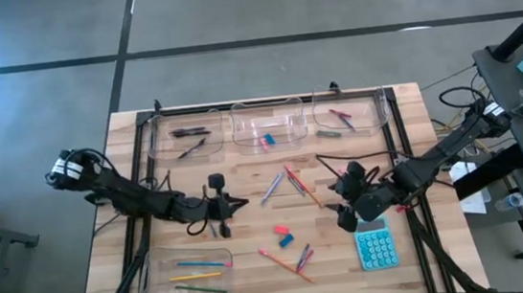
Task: Sort crayons/erasers/pens/pencils in bins
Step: Put the dark green pencil into the bottom transparent bin
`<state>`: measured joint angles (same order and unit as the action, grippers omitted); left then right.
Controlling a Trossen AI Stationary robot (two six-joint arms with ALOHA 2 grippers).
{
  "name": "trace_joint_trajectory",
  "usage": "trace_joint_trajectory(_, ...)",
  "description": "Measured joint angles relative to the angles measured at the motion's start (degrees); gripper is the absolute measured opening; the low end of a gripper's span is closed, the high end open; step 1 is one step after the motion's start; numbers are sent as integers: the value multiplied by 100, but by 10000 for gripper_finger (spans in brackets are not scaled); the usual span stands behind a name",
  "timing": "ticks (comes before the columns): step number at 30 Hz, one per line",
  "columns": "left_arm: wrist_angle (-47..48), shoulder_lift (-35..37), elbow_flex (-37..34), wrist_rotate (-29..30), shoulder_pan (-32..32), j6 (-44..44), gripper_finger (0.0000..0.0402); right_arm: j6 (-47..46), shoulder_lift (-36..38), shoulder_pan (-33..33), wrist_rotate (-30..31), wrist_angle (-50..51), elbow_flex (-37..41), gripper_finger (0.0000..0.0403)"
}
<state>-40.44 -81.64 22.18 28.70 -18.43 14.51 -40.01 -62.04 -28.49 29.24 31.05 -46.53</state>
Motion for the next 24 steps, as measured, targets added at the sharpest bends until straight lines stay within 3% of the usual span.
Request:
trace_joint_trajectory(8, -4, -232, 503, 1, 4, 243, 0, -1358, 0, 0, -268, 1945, 143, 249)
trace_joint_trajectory(12, -120, -234, 615, -3, 4, 160, 0, -1567, 0, 0, -266, 2103, 206, 249)
trace_joint_trajectory(15, -448, -85, 619, 43, 38, -465, 0, -1554, 0, 0, -219, 2036, 206, 249)
trace_joint_trajectory(19, -689, 226, 295, 93, 153, -803, 0, -1554, 0, 0, -217, 2023, 209, 249)
trace_joint_trajectory(24, -1827, 681, -540, 95, 159, -946, 0, -1546, 0, 0, -213, 2005, 209, 249)
